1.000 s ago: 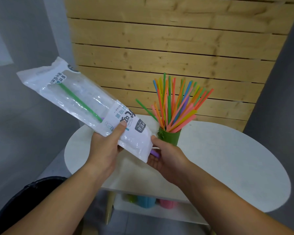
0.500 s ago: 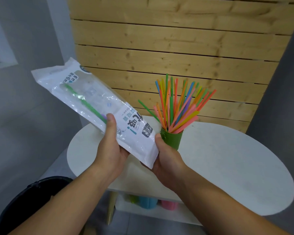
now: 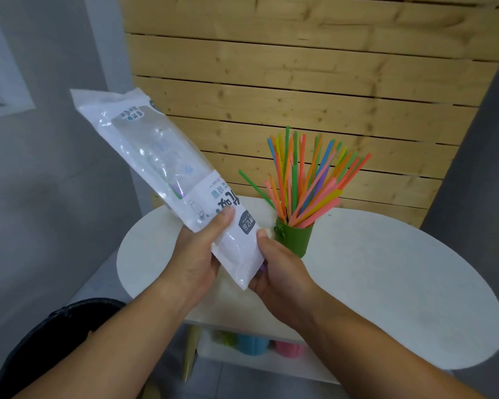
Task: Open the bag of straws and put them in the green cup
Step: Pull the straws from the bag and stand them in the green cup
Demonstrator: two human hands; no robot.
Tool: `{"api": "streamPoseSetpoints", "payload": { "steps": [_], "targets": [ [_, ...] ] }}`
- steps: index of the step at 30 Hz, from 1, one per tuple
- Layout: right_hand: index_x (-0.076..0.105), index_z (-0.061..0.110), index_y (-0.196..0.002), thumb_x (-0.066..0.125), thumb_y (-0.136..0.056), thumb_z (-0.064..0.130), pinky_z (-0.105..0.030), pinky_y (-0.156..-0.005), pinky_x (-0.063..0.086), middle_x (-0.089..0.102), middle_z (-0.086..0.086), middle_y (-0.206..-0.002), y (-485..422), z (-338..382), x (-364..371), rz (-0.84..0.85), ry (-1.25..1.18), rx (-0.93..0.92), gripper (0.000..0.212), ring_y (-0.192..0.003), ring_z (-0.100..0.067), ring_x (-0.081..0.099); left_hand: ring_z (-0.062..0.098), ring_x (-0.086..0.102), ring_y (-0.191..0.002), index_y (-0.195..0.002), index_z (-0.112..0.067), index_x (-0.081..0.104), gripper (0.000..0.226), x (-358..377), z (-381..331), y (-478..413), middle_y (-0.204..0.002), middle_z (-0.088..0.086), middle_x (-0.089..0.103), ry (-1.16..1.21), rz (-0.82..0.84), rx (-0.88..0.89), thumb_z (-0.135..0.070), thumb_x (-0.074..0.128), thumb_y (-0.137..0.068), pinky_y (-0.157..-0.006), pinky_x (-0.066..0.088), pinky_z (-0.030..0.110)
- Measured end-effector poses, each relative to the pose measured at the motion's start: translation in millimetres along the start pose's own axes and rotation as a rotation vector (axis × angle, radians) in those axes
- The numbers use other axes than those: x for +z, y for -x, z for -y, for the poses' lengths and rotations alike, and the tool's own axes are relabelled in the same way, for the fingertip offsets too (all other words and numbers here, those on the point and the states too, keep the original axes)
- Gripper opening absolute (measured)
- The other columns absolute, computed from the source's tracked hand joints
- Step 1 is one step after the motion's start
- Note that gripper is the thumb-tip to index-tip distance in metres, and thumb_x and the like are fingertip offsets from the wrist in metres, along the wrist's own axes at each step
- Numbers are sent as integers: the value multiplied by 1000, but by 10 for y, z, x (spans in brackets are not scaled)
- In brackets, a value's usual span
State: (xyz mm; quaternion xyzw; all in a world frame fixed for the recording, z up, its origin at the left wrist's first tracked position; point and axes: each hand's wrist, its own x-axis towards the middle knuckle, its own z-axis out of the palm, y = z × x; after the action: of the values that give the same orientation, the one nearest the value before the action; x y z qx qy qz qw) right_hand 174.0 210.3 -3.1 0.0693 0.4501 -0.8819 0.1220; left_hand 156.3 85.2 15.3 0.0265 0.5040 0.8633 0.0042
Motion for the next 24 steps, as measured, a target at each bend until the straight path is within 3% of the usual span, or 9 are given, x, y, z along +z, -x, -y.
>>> {"api": "streamPoseSetpoints", "payload": {
  "steps": [3, 6, 11, 15, 18, 21, 24],
  "targets": [
    [60, 12, -129, 54, -101, 25, -37, -81, 60, 74, -9, -119, 33, -16, 29, 25, 17, -75, 32, -107, -25, 72, 27, 74, -104, -120, -14, 69, 45, 6, 14, 11, -113, 10, 77, -77, -25, 23, -12, 79, -76, -87, 60, 40],
    [61, 11, -129, 56, -100, 21, -35, -78, 61, 75, -7, -116, 49, -7, 56, 17, 18, -128, 31, -103, -23, 73, 28, 73, -106, -124, -13, 67, 38, -19, 15, -7, -116, 11, 76, -36, -32, -8, -6, 70, -87, -91, 58, 44],
    [65, 13, -124, 52, -102, 33, -34, -71, 61, 77, -6, -110, 51, 9, 31, -9, 70, 13, 33, -96, -22, 75, 26, 74, -100, -115, -18, 69, 31, -46, 40, -12, -110, 10, 77, -55, -80, -45, 1, 58, -93, -91, 58, 45],
    [67, 11, -92, 58, -96, 46, -28, -56, 54, 71, -7, -78, 45, 36, 10, -108, 153, 125, 37, -63, -19, 65, 23, 75, -100, -117, -19, 69, 31, -49, -17, -47, -109, 4, 78, -55, -106, -12, -1, 64, -92, -90, 58, 42],
    [62, 8, -78, 62, -96, 35, -24, -49, 50, 65, -8, -63, 22, 92, -34, -130, 129, 126, 32, -53, -16, 59, 22, 74, -102, -115, -20, 70, 30, -91, -46, -81, -109, 2, 78, -43, -119, 18, -2, 66, -91, -92, 56, 41],
    [64, 4, -83, 65, -94, 24, -23, -49, 53, 66, -11, -66, 9, 148, -64, -115, 48, 110, 23, -55, -16, 61, 19, 74, -102, -120, -21, 68, 32, -111, -44, -94, -110, 0, 78, -33, -114, 38, -6, 67, -91, -90, 57, 40],
    [66, 5, -89, 62, -94, 41, -25, -49, 53, 68, -13, -77, 6, 140, -54, -134, 90, 125, 37, -58, -19, 63, 16, 74, -99, -124, -23, 66, 37, -94, -17, -86, -109, -3, 78, -25, -96, 58, -9, 69, -89, -80, 60, 34]
  ]
}}
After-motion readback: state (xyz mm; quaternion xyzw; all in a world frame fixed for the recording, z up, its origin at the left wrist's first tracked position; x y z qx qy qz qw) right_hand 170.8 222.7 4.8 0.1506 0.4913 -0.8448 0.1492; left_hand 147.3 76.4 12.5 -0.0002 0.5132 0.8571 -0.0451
